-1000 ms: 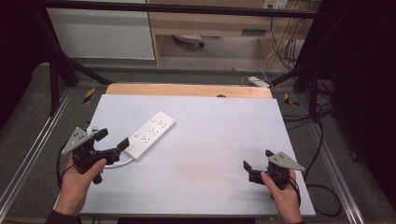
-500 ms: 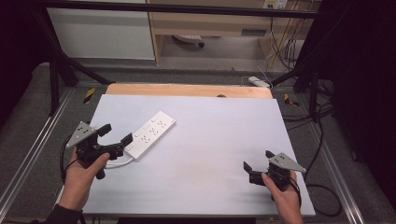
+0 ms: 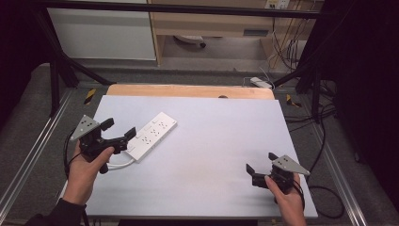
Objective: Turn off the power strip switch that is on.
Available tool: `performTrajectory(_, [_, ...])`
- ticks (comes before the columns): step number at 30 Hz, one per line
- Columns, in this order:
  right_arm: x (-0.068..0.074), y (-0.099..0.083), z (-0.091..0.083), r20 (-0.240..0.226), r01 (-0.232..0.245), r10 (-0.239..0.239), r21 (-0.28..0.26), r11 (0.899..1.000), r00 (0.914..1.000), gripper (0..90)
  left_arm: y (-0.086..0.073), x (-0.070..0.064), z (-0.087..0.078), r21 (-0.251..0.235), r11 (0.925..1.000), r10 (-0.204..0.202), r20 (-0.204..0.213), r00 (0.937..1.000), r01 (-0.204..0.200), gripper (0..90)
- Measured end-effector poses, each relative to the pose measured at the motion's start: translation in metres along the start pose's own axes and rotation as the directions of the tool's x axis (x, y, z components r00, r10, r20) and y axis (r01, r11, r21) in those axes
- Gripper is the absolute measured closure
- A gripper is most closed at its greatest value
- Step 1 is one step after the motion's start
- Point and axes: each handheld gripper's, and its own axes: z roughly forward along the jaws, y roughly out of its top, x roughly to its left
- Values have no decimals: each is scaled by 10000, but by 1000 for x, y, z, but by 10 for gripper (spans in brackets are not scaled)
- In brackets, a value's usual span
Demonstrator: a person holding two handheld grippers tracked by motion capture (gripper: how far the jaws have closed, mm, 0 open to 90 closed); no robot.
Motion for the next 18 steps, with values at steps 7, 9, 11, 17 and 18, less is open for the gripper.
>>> performTrajectory(7, [-1,0,-1,7,-61,61,-20,10000,10000,26,6,-2,8,-12,9999,103,43,9999,-102,58])
performTrajectory(9, [-1,0,-1,18,-110,110,-43,9999,9999,26,7,-3,10,4,9999,117,72,9999,-117,60])
performTrajectory(11, [-1,0,-1,16,-83,83,-66,9999,10000,26,8,-5,13,10,9999,157,54,9999,-157,62])
performTrajectory(17, [-2,0,-1,39,-103,104,-98,9999,9999,25,12,-8,19,58,9997,229,148,9996,-230,79])
performTrajectory(18, [-2,0,-1,44,-100,101,-98,9999,9999,25,13,-9,21,40,9997,226,157,9996,-226,83])
